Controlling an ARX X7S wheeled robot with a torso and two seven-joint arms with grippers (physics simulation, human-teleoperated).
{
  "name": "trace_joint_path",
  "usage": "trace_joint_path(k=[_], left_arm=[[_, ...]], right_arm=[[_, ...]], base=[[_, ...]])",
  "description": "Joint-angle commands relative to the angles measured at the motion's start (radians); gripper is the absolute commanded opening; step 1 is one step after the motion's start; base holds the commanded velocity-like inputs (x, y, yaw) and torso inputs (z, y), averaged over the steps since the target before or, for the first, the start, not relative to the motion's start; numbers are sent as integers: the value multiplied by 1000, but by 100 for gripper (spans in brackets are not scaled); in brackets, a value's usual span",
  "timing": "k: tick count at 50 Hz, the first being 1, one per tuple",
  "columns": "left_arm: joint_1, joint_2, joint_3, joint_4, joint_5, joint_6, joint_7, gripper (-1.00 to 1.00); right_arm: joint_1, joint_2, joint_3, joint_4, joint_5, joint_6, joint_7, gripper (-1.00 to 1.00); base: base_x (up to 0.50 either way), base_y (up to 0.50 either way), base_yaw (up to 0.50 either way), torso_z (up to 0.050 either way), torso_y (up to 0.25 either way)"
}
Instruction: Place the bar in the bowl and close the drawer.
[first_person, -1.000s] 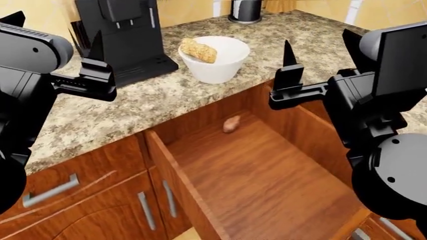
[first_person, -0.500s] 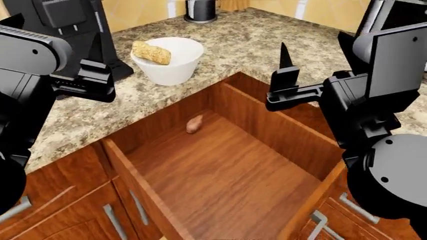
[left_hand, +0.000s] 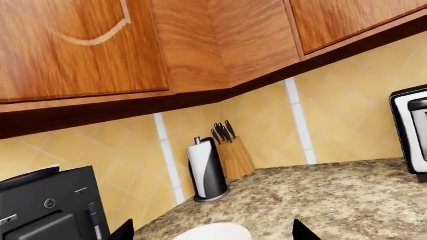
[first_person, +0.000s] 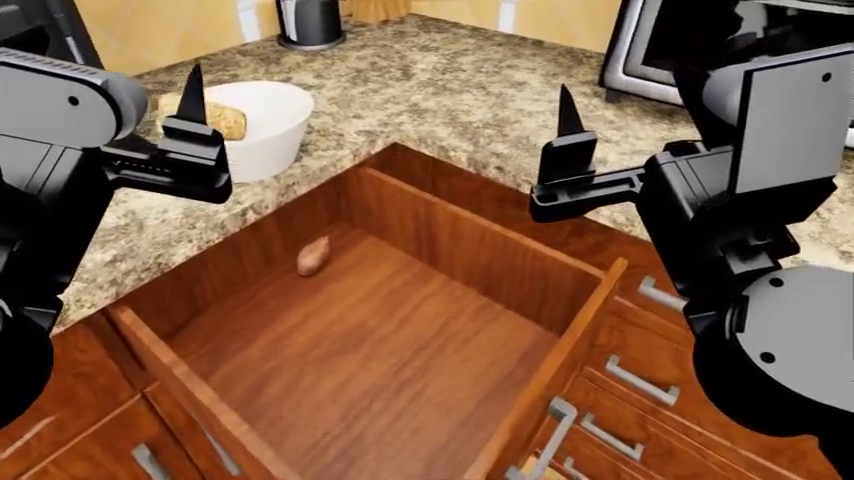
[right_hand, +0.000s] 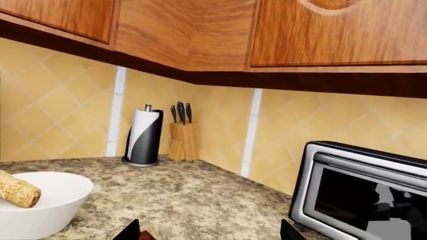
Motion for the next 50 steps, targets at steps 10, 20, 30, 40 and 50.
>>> trace_joint_path(k=[10, 20, 30, 40, 50], left_arm=[[-3, -8, -2, 2, -11, -4, -6, 100], [3, -8, 1, 4, -6, 2, -7, 100], [3, -8, 5, 3, -5, 3, -6, 100], [4, -6, 12, -3, 4, 8, -5, 100], [7, -13, 7, 0, -5, 7, -9, 100]], right_arm=[[-10, -11, 1, 7, -8, 3, -1, 100], [2, -12, -2, -2, -15, 30, -1, 100], [10, -10, -2, -8, -33, 45, -7, 100], [2, -16, -1, 0, -40, 42, -9, 100], [-1, -19, 0, 1, -44, 43, -8, 100]], base=[[0, 0, -500, 0, 0], [0, 0, -56, 0, 0], [80, -2, 0, 0, 0], [156, -30, 0, 0, 0], [156, -31, 0, 0, 0]])
